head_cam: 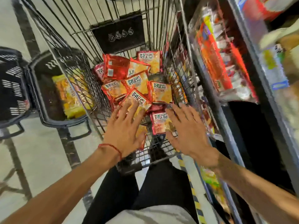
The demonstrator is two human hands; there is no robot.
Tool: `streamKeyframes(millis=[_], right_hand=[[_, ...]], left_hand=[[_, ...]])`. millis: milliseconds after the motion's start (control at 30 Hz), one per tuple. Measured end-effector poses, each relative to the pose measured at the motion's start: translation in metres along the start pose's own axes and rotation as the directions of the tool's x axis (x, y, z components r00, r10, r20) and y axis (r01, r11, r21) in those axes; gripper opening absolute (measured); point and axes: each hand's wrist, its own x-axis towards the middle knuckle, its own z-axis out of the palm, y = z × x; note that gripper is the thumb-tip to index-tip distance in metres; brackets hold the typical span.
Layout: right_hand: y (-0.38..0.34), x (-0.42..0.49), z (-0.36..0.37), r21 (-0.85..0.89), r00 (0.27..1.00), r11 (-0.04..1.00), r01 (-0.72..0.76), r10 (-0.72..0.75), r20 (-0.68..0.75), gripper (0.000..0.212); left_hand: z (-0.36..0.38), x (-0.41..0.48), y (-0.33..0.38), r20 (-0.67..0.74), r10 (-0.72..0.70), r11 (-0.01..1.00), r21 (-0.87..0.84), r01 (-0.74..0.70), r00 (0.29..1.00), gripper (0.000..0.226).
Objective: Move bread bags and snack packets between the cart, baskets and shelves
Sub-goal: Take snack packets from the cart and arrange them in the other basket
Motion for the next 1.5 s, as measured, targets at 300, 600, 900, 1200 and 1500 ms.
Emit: streamKeyframes(millis=[300, 600, 900, 1200, 1500], right_hand=[[0.027, 0.040, 0.068, -0.015, 0.983, 0.992, 0.128, -0.125, 0.134, 0.076], [0.042, 0.096, 0.164, 0.072, 0.906, 0.997, 0.034, -0.061, 0.419, 0.091], [0.039, 0.106, 0.186, -0.069, 0.884, 0.995, -0.077, 0.100, 0.456, 0.101], [0.042, 0.099, 0.170, 0.002, 0.915, 0.998, -0.061, 0.055, 0.400, 0.095], [0.045, 0.090, 0.146, 0.429, 0.915, 0.878, -0.211, 0.022, 0.403, 0.058]], left_hand=[[0.070, 0.030, 0.011, 0.134, -0.083, 0.996, -0.017, 0.086, 0.987, 0.072], [0.128, 0.029, -0.002, 0.259, -0.179, 0.976, -0.078, 0.205, 0.949, 0.071], [0.131, 0.027, 0.005, 0.313, -0.254, 0.937, -0.154, 0.313, 0.915, 0.077], [0.131, 0.021, 0.017, 0.310, -0.356, 0.846, -0.293, 0.445, 0.882, 0.080], [0.155, 0.029, 0.027, 0.489, -0.542, 0.441, -0.527, 0.726, 0.684, 0.098]])
